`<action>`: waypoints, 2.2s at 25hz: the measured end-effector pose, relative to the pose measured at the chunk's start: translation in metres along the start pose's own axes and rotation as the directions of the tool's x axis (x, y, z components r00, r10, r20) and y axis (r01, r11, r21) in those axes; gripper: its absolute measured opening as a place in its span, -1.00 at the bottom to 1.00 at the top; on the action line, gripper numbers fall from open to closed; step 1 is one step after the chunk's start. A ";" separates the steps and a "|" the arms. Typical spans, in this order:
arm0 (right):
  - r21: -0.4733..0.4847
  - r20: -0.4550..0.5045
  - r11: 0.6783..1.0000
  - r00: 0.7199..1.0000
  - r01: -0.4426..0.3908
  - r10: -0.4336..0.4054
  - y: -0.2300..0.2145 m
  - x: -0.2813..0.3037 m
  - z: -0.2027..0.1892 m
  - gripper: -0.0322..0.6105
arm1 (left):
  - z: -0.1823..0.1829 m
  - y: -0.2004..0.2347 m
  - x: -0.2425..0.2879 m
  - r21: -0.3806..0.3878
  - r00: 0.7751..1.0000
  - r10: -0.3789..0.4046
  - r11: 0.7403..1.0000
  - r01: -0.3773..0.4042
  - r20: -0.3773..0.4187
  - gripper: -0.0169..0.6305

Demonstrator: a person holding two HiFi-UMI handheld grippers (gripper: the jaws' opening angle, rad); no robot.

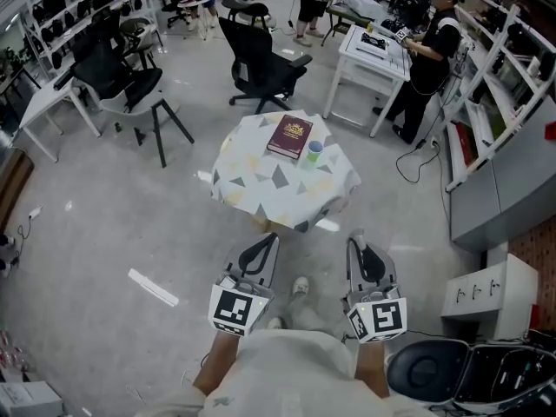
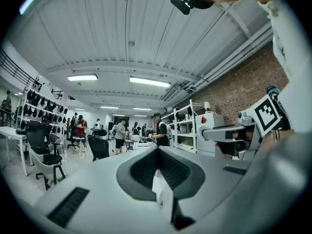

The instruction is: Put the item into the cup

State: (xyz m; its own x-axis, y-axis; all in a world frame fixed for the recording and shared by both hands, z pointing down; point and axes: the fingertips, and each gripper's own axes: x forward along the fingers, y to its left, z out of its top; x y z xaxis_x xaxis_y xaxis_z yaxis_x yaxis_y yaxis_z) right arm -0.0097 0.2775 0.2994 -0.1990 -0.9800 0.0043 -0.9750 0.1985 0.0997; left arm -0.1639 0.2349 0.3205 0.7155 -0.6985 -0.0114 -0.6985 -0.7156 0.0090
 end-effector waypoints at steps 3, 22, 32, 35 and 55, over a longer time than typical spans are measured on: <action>0.004 0.008 1.000 1.000 0.003 -0.003 -0.003 0.003 0.000 -0.79 | -0.002 0.001 0.006 0.005 1.000 0.005 1.000 -0.005 -0.008 -0.91; 0.035 0.004 0.999 1.000 -0.002 0.002 -0.046 0.055 -0.016 -0.79 | -0.007 0.018 0.071 0.033 0.999 0.004 0.999 -0.003 -0.033 -0.91; 0.055 -0.012 0.998 1.000 -0.017 0.017 -0.084 0.102 -0.026 -0.79 | -0.013 0.035 0.127 0.028 0.998 0.018 0.999 -0.016 -0.062 -0.91; 0.056 -0.017 0.998 1.000 -0.025 0.026 -0.095 0.117 -0.027 -0.78 | -0.015 0.041 0.143 0.024 0.997 0.027 0.999 -0.026 -0.070 -0.91; 0.116 0.001 0.987 0.994 -0.113 0.113 -0.178 0.210 -0.043 -0.79 | -0.021 0.068 0.248 0.050 0.983 0.137 0.990 -0.132 -0.121 -0.91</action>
State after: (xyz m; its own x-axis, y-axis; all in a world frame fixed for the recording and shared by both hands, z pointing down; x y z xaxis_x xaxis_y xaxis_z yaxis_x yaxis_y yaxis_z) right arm 0.1265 0.0354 0.3248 -0.3083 -0.9512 0.0147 -0.9512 0.3081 -0.0176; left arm -0.0337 0.0129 0.3391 0.6097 -0.7849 0.1106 -0.7863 -0.6165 -0.0399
